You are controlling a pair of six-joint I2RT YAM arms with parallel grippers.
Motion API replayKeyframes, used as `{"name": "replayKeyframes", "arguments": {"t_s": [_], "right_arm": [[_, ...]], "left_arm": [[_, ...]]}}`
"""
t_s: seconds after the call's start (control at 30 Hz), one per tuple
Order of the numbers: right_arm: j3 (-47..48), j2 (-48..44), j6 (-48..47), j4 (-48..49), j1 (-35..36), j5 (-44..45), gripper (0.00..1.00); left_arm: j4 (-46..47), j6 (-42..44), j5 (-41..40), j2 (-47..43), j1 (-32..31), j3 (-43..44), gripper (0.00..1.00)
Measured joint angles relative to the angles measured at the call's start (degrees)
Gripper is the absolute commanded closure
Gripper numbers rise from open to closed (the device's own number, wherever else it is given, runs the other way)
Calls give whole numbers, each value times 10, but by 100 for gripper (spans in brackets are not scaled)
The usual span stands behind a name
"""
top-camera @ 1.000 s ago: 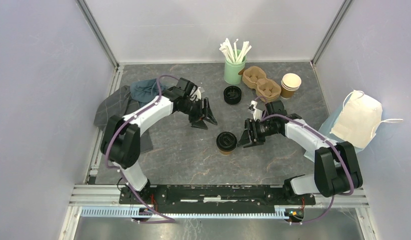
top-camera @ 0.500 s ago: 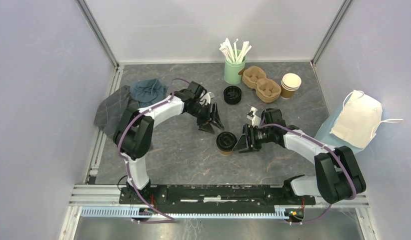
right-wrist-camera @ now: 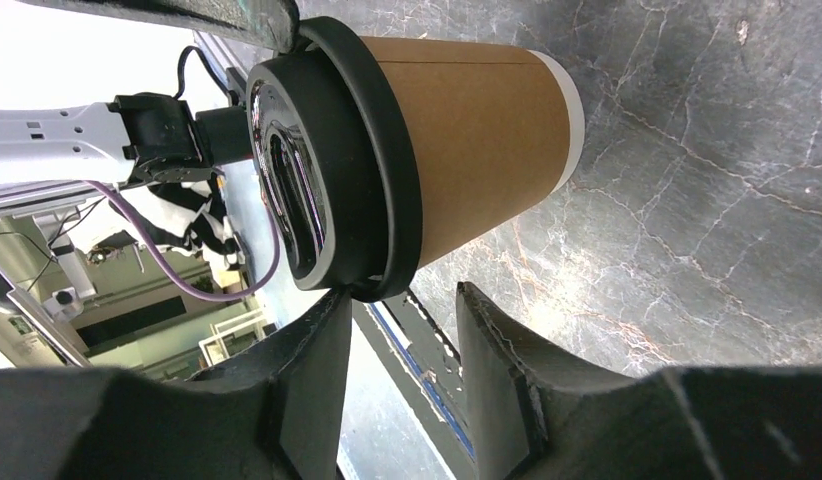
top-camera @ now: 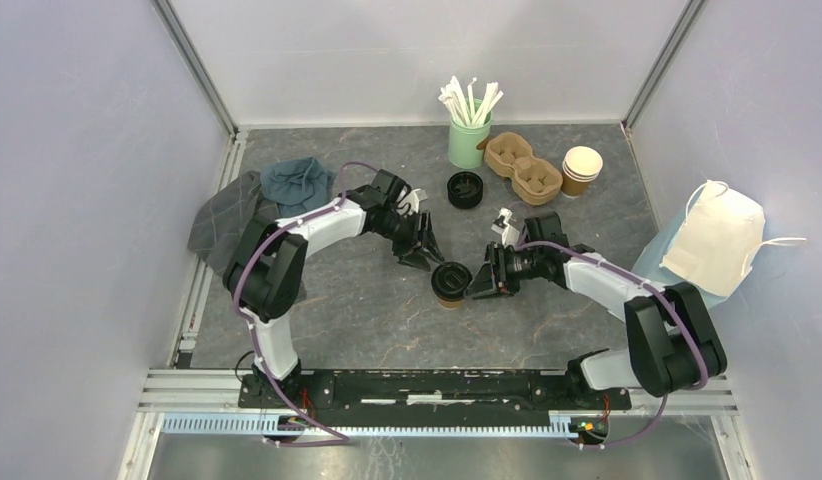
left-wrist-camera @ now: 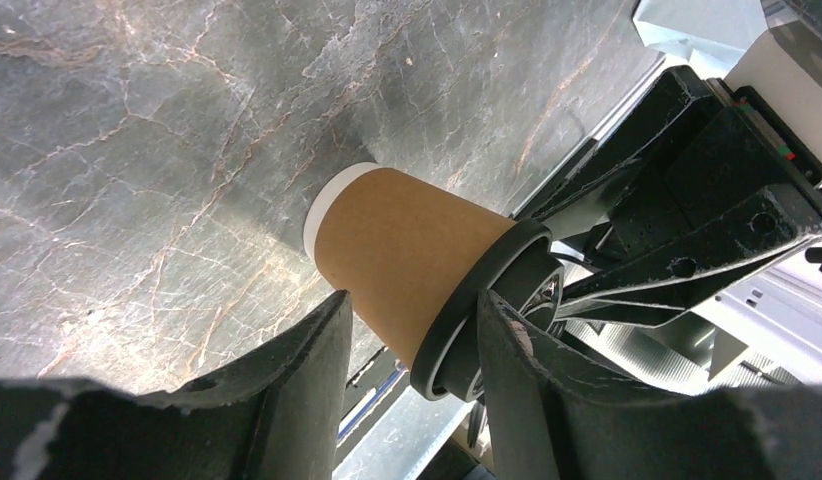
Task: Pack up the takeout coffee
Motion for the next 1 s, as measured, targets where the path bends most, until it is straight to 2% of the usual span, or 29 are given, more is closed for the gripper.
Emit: {"name": "replayKeyframes", "arguments": {"t_s": [0.4, 1.0], "right_arm": [[50, 44, -47, -68, -26, -12, 50], [33, 55, -55, -31, -29, -18, 54]], "left_arm": [[28, 0, -18, -38, 2, -43, 49], [115, -2, -33, -99, 5, -147, 60]]}}
